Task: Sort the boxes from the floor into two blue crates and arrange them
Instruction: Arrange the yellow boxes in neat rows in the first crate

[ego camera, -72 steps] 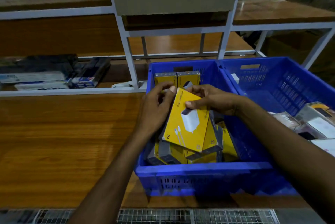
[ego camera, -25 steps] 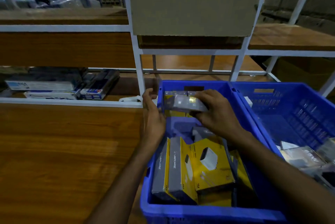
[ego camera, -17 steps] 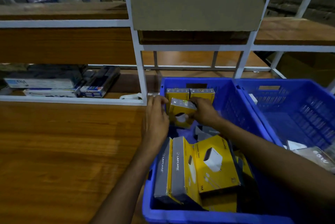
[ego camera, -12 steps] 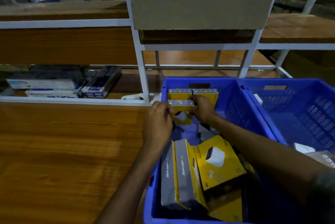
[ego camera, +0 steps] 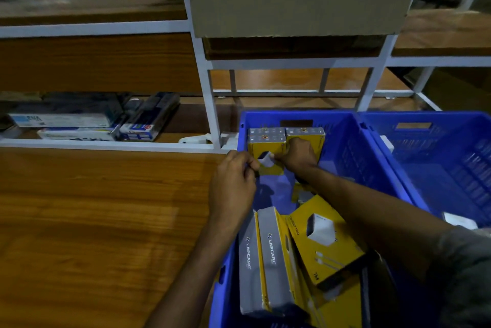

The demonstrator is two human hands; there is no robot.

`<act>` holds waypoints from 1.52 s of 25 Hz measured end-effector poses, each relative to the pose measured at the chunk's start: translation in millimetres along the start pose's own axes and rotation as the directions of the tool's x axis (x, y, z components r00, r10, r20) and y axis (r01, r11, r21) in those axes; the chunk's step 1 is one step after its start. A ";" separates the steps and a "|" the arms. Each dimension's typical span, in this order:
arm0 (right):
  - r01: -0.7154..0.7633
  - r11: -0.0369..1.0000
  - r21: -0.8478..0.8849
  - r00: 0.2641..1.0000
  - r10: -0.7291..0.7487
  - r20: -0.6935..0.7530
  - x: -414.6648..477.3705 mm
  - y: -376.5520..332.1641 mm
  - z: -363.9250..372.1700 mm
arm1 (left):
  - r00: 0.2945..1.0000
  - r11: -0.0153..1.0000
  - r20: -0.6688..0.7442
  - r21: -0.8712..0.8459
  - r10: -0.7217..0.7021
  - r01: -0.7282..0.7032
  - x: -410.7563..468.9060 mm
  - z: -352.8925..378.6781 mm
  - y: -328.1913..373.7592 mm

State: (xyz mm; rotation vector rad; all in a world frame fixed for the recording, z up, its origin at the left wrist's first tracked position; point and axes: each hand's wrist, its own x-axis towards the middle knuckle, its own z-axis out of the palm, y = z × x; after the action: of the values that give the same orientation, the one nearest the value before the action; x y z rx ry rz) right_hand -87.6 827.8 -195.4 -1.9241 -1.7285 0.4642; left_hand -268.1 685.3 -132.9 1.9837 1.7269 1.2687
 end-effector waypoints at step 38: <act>0.299 0.828 0.474 0.953 -0.289 -0.096 -165.5 16.9 -163.6 | 0.908 0.788 0.417 -0.574 0.048 0.222 -20.3 9.1 28.4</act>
State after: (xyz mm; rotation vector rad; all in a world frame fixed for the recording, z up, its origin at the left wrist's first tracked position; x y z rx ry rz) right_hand -3.2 640.0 -85.6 -1.2788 -1.6596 0.6809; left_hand -240.5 662.5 -128.9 1.5965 1.0113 1.0832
